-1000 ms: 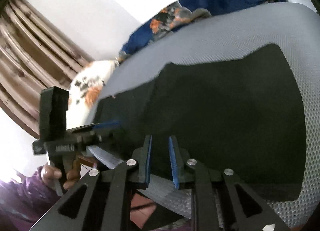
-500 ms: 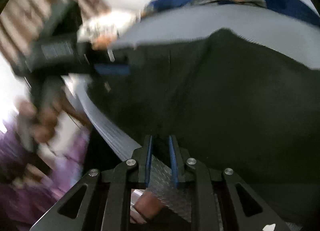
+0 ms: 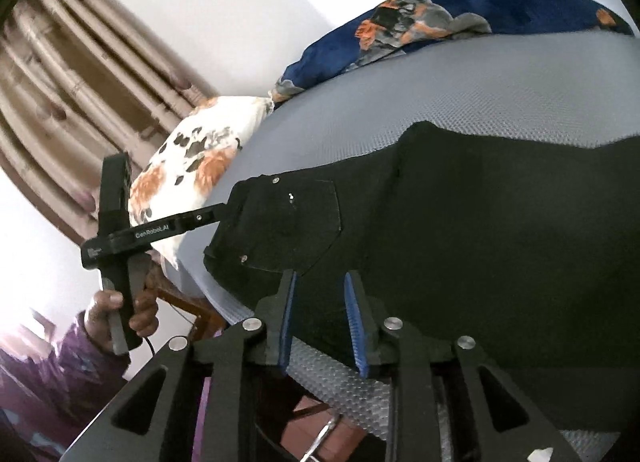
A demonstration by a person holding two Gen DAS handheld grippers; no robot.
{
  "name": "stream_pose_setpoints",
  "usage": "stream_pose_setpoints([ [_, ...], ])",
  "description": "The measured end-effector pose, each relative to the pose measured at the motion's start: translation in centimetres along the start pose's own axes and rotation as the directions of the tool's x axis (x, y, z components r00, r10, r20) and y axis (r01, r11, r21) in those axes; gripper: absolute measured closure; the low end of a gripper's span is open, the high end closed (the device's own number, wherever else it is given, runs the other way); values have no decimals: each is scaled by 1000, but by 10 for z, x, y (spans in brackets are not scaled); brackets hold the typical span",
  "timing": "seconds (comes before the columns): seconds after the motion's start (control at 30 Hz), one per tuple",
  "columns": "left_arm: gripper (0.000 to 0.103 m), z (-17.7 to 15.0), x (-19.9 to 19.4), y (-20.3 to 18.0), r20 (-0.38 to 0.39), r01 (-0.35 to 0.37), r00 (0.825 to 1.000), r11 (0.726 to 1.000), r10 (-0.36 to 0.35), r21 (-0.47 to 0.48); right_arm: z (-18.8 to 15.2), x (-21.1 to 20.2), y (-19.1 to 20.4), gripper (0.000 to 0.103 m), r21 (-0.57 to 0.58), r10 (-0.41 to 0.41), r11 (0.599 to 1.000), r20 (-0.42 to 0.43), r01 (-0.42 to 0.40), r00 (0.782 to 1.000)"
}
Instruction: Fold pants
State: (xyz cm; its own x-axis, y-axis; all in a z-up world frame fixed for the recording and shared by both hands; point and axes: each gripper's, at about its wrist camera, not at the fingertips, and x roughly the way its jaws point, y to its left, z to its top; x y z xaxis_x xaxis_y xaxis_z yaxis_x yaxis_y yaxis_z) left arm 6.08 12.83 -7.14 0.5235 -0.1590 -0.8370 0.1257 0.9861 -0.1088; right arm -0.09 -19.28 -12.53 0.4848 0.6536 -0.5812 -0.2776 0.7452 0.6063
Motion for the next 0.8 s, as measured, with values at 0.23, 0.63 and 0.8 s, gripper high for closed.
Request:
stream_pose_setpoints([
  [0.23,30,2,4,18,16,-73,997,997,73,1,-9,10,3,76,31,-25,999,-20,25,1000],
  [0.63,29,3,2,21,44,-135,990,989,132,58,-9,22,7,70,44,-46,998,-48,48,998],
  [0.8,29,3,6,23,37,-142,989,988,140,62,-10,25,7,69,49,-50,997,-54,53,997],
])
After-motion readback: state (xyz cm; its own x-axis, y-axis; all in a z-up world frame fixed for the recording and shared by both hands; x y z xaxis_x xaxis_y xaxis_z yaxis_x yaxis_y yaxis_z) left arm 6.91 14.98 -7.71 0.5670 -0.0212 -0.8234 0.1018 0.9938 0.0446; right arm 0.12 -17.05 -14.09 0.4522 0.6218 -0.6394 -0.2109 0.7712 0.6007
